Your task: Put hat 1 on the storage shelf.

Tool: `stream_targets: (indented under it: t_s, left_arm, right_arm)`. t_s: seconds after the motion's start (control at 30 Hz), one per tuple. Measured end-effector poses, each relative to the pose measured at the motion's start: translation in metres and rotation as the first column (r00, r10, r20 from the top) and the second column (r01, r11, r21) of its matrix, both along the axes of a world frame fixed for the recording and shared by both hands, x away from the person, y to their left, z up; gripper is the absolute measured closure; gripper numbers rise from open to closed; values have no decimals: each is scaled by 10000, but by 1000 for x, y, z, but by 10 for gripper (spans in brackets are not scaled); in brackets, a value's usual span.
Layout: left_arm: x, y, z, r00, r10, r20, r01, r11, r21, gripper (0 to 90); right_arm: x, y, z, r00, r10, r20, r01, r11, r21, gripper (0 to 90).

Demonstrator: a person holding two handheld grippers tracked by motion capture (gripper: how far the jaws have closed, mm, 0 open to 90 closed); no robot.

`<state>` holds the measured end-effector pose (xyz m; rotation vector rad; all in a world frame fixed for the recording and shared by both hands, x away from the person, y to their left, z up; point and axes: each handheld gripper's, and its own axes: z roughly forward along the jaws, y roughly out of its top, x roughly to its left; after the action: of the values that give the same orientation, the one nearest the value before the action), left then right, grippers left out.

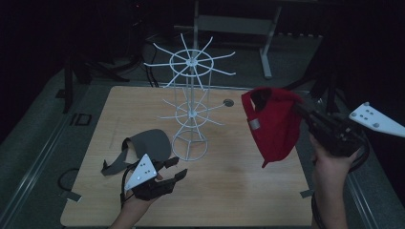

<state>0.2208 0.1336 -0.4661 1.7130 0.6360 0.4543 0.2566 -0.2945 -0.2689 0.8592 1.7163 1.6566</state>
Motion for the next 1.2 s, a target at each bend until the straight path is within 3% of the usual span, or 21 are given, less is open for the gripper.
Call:
stream_targets:
  t_s: [0.27, 0.5, 0.87, 1.2]
  left_arm:
    - [-1, 4, -4, 9999, 111, -15, -111, 9999, -25, 518]
    - [-2, 4, -5, 9999, 142, 37, -142, 9999, 50, 518]
    - [-3, 10, -6, 9995, 300, -51, -300, 9995, 53, 518]
    - [-5, 14, -11, 9989, 440, -143, -440, 9990, 5, 518]
  right_arm:
    - [19, 8, 23, 9995, -206, 229, 194, 9986, 499, 887]
    - [35, 29, 34, 9998, -165, 142, 160, 9993, 327, 887]
    - [46, 44, 16, 9997, -100, -214, 95, 9996, -249, 887]
    - [44, 49, -12, 9980, 263, -573, -298, 9978, -596, 885]
